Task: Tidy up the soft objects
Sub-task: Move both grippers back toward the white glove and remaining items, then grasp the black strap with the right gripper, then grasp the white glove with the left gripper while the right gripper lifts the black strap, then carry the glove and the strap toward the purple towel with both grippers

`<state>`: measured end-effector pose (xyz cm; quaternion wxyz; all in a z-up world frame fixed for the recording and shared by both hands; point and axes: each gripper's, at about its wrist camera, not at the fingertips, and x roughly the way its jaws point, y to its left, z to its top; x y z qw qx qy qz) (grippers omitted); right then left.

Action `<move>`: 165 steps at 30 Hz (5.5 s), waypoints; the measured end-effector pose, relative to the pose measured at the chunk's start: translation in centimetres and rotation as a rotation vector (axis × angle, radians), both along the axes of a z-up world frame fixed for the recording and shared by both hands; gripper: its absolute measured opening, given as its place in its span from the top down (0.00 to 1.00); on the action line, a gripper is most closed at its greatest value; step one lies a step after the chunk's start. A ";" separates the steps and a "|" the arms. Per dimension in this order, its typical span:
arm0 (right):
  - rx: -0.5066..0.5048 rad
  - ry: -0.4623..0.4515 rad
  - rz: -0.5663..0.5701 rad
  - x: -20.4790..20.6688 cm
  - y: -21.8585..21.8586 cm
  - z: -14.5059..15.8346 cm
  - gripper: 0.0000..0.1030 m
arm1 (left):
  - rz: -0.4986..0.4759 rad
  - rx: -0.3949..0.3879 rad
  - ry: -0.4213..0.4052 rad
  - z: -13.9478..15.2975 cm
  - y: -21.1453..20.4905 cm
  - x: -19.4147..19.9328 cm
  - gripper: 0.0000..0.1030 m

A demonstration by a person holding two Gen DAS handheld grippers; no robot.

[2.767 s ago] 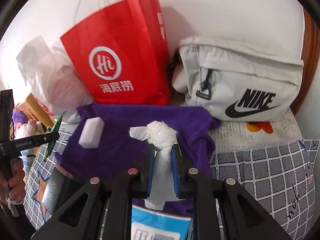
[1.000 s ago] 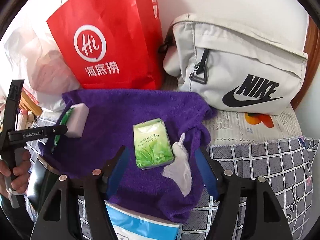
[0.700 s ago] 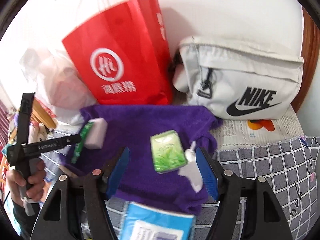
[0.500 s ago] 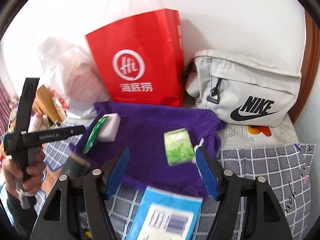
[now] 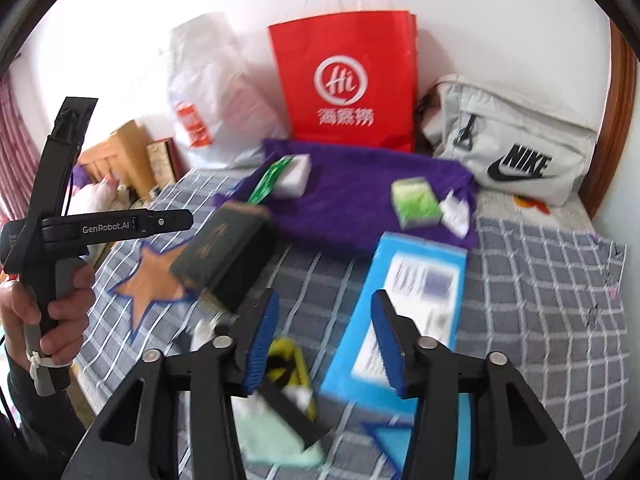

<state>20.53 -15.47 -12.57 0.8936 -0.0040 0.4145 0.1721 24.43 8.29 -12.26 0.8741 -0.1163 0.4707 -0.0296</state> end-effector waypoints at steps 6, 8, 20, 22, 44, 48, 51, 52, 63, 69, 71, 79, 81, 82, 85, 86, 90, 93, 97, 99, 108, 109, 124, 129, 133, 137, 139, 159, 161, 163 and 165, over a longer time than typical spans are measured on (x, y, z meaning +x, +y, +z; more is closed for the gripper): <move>0.003 0.076 0.036 -2.1 1.3 -3.0 0.72 | 0.017 -0.014 0.006 -1.9 1.2 -4.2 0.41; -0.003 0.082 0.047 -2.8 1.8 -3.7 0.72 | 0.020 -0.017 0.010 -2.8 1.6 -5.2 0.41; -0.101 0.129 0.110 -2.2 4.6 -7.9 0.72 | 0.004 -0.063 0.024 -5.1 2.8 -7.9 0.41; -0.116 0.132 0.117 -2.1 4.9 -8.2 0.71 | 0.007 -0.077 0.027 -5.3 2.9 -7.9 0.41; -0.254 0.082 0.340 -1.7 6.9 -9.2 0.71 | -0.014 -0.085 0.048 -5.4 1.8 -9.2 0.41; -0.223 0.047 0.306 -2.4 6.2 -8.1 0.81 | -0.006 -0.081 0.055 -5.5 1.8 -9.4 0.41; -0.169 0.037 0.269 -2.6 5.3 -7.1 0.81 | -0.006 -0.083 0.063 -5.6 1.7 -9.5 0.41; -0.161 0.033 0.260 -2.7 5.1 -6.9 0.81 | -0.006 -0.085 0.067 -5.7 1.7 -9.6 0.41; -0.043 -0.016 0.116 -5.8 1.2 -3.6 0.81 | -0.011 -0.082 0.070 -6.0 1.7 -10.5 0.41; -0.068 -0.007 0.023 -8.6 -1.4 -4.4 0.81 | -0.034 -0.102 0.077 -6.0 0.8 -10.4 0.41; -0.085 0.007 -0.002 -9.2 -2.2 -5.1 0.81 | -0.062 -0.105 0.061 -5.5 -0.1 -10.4 0.41; -0.102 0.113 -0.145 -9.9 -6.2 -9.2 0.81 | -0.201 -0.061 0.049 -4.7 -6.0 -8.7 0.39; -0.117 0.119 -0.169 -10.0 -6.7 -9.8 0.81 | -0.218 -0.059 0.061 -5.0 -7.2 -8.0 0.37; -0.119 0.120 -0.173 -10.0 -6.8 -10.0 0.81 | -0.225 -0.055 0.066 -5.3 -7.6 -7.8 0.37; -0.101 0.127 -0.177 -10.3 -7.2 -10.5 0.81 | -0.228 -0.033 0.086 -6.3 -9.2 -6.8 0.37; -0.094 0.129 -0.177 -10.3 -7.4 -10.7 0.81 | -0.229 -0.024 0.089 -6.5 -9.5 -6.7 0.38; -0.086 0.123 -0.171 -9.9 -7.2 -10.7 0.81 | -0.218 -0.040 0.086 -7.1 -9.7 -6.3 0.67; -0.087 0.123 -0.167 -9.7 -7.0 -10.7 0.81 | -0.227 -0.111 0.083 -6.6 -9.1 -6.1 0.80; -0.067 0.129 -0.183 -9.1 -7.1 -10.6 0.81 | -0.225 -0.209 0.052 -5.2 -7.8 -6.3 0.82; -0.048 0.134 -0.196 -8.9 -7.2 -10.6 0.81 | -0.205 -0.228 0.033 -4.3 -6.9 -6.6 0.82; -0.045 0.121 -0.214 -8.9 -6.6 -9.7 0.87 | -0.111 -0.220 -0.007 -2.6 -2.6 -8.5 0.82; -0.040 0.119 -0.213 -9.0 -6.5 -9.5 0.88 | -0.100 -0.222 -0.005 -2.6 -2.1 -8.8 0.82; -0.016 0.105 -0.186 -10.1 -5.9 -7.0 0.95 | -0.032 -0.251 -0.003 -1.9 1.4 -10.9 0.82; -0.100 0.149 -0.231 -8.6 -6.4 -9.3 0.85 | -0.037 -0.249 0.004 -2.1 1.4 -11.1 0.82; -0.048 0.164 -0.241 -8.3 -7.0 -10.6 0.65 | -0.037 -0.250 0.021 -2.6 1.3 -11.1 0.82; -0.110 0.093 -0.215 -8.5 -5.8 -11.1 0.64 | -0.038 -0.252 0.031 -2.9 0.7 -10.6 0.82; -0.164 0.046 -0.188 -8.6 -4.9 -11.4 0.78 | -0.041 -0.251 0.035 -2.9 0.5 -10.4 0.82; 0.018 -0.058 -0.110 -8.2 -5.1 -1.8 0.80 | -0.060 -0.221 -0.021 0.3 0.2 -7.3 0.82; 0.027 -0.074 -0.098 -7.4 -5.0 -0.8 0.80 | -0.066 -0.218 -0.038 1.3 0.1 -6.7 0.82; 0.041 -0.098 -0.085 -6.4 -4.9 0.3 0.80 | -0.072 -0.210 -0.059 2.2 0.0 -6.0 0.82; 0.050 -0.116 -0.073 -5.4 -4.8 1.2 0.80 | -0.072 -0.192 -0.072 2.8 -0.2 -5.3 0.82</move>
